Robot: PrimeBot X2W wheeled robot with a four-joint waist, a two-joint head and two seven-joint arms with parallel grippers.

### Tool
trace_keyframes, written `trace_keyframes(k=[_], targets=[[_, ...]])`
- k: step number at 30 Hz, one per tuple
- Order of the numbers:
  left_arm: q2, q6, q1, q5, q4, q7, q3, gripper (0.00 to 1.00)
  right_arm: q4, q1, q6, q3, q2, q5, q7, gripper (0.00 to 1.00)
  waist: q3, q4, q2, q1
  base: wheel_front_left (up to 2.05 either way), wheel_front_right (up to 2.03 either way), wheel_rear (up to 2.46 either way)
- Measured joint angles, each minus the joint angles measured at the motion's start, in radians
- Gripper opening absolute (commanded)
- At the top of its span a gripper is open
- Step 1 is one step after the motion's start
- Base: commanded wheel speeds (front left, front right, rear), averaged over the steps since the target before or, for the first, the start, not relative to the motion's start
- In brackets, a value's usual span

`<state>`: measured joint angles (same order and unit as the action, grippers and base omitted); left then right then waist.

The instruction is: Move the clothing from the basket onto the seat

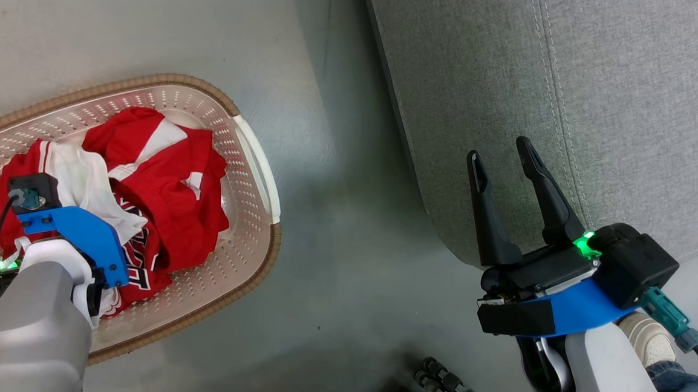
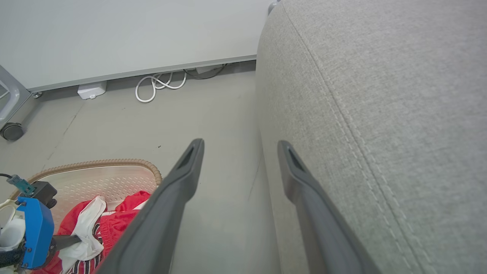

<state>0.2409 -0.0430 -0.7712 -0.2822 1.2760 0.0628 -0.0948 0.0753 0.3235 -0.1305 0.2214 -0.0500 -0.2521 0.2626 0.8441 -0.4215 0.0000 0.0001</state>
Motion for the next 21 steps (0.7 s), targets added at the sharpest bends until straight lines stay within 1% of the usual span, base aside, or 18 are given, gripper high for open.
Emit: trace_keyframes(k=[10, 13, 17, 21], targets=[[-0.012, 0.019, -0.009, -0.018, 0.009, -0.018, -0.006, 0.00, 0.004, 0.009, 0.000, -0.001, 0.000, -0.007, 0.000, 1.00, -0.016, 0.006, 0.0000, -0.0001, 0.00, 0.00, 0.00], [-0.019, 0.037, -0.009, -0.031, 0.010, -0.032, -0.006, 0.00, 0.008, 0.016, 0.000, -0.004, 0.000, -0.004, 0.000, 1.00, -0.031, 0.016, 0.0000, 0.0000, 0.00, 0.00, 0.00], [-0.022, 0.081, -0.005, -0.037, 0.011, -0.066, -0.011, 0.00, 0.023, 0.023, 0.000, -0.012, 0.000, 0.013, 0.000, 1.00, -0.067, 0.035, 0.0001, -0.0001, 0.00, 0.00, 0.00], [-0.046, 0.124, 0.017, -0.037, 0.013, -0.091, -0.034, 0.00, 0.042, 0.028, 0.000, -0.026, 0.001, 0.033, 0.000, 1.00, -0.127, 0.061, 0.0000, -0.0001, 0.00, 0.00, 0.00]])
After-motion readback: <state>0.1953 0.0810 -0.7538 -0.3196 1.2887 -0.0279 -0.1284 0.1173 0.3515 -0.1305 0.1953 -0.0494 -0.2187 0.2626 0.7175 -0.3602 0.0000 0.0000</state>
